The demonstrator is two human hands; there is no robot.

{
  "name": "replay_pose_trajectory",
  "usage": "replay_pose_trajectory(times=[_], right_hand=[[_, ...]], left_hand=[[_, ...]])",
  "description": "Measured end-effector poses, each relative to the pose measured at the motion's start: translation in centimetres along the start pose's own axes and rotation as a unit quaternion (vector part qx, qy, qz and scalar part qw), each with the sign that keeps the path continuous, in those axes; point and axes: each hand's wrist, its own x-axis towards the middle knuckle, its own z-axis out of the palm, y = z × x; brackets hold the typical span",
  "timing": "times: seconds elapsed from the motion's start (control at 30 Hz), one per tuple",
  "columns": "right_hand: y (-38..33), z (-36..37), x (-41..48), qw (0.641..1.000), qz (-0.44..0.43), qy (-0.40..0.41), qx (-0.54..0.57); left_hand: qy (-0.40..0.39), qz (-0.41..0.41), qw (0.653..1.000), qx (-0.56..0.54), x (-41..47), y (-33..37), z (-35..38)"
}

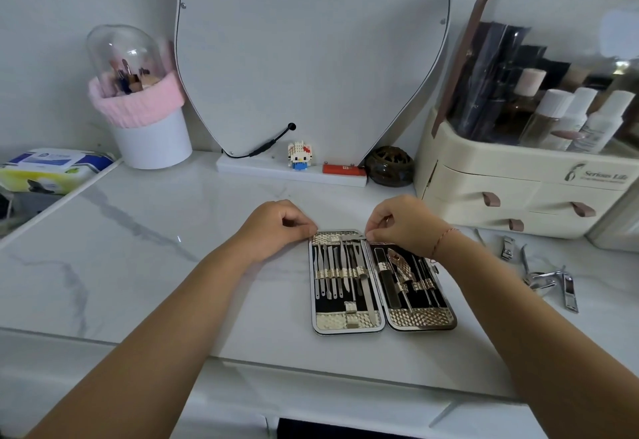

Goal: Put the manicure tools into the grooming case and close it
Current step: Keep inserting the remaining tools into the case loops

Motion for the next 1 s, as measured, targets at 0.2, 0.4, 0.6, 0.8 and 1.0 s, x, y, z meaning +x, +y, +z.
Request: replay_pose_trajectory(times=[0.2,0.4,0.6,0.8,1.0], right_hand=[[-0.9,0.2,-0.1,0.999,-0.019,0.009,-0.047],[-2.0,0.9,0.4,0.997,-0.042,-0.003,-0.065],[-1.9,1.5,0.4,0.999,-0.031,0.012,-0.027],[-1.2,1.2,-0.4,0.999,-0.022,0.021,0.017],[0.7,0.2,-2.6,0.996,-0.023,0.069,0.055]], left_hand=[[0.004,0.002,1.000,0.006,0.1,-0.1,0.1],[0.009,-0.001,1.000,-0.004,0.0,-0.1,0.2],[0.007,-0.004,1.000,-0.002,-0.1,0.1,0.1],[0.002,0.001,1.000,-0.003,-0.1,0.1,0.0],[0.000,0.004,1.000,-0.010,-0.3,0.1,0.0]])
